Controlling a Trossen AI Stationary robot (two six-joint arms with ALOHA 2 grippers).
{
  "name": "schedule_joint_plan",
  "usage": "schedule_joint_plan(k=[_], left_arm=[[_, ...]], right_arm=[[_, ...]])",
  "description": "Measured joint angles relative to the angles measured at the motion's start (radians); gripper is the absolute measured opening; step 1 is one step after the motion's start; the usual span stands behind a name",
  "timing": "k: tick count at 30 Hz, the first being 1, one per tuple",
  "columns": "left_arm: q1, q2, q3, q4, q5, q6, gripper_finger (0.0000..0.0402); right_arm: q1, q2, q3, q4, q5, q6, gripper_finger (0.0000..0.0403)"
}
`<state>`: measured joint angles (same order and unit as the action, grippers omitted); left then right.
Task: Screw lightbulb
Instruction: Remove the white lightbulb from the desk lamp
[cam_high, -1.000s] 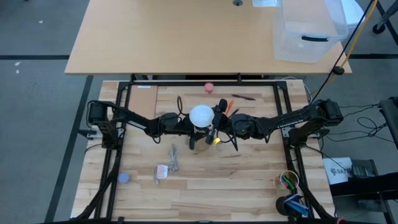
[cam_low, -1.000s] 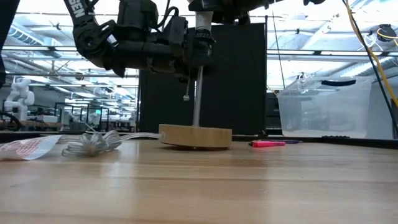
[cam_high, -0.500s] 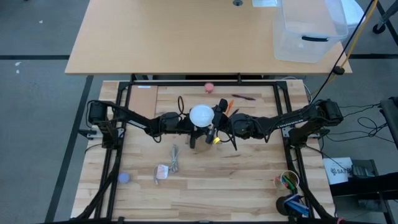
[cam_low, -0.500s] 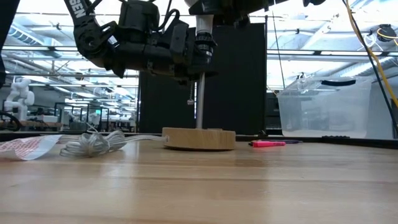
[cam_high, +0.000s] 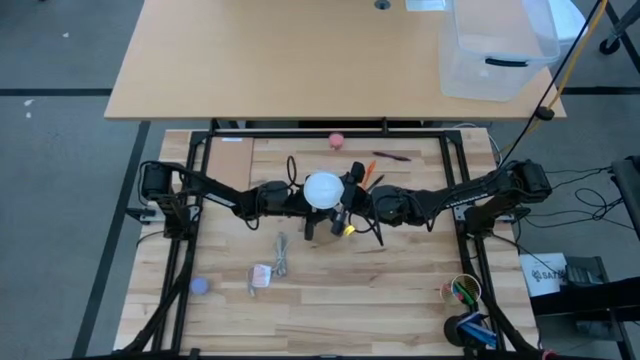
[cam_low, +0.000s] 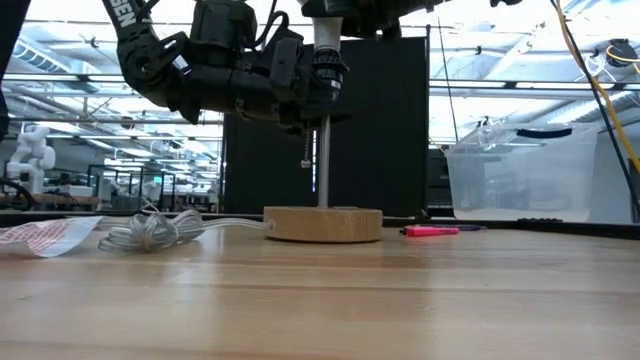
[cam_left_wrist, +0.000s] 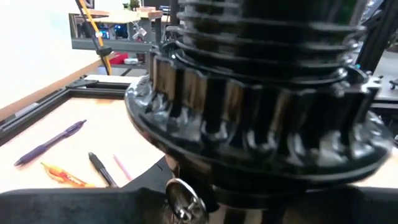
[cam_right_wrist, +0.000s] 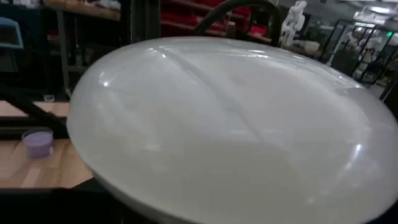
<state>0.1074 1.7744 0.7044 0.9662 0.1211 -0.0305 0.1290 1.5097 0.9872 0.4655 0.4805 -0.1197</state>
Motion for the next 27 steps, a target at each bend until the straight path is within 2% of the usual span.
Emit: schedule_joint_plan(k=[9,21,27], left_arm=[[0.001,0.0,0.0,-0.006,0.0,-0.003,0.0126],[0.003,0.002,-0.001,-0.007,-0.002,-0.006,0.0126],[0.002,0.002,-0.001,-0.007,-0.002,-0.008,0.0126]], right_arm=[[0.001,-0.006,0.011,-0.069,-0.008,0.095,0.0285],[0.001,-0.02,0.012,-0.122,-0.014,0.135,0.0378],[0.028,-0.02,0.011,-0.202,0.123,0.157,0.038]])
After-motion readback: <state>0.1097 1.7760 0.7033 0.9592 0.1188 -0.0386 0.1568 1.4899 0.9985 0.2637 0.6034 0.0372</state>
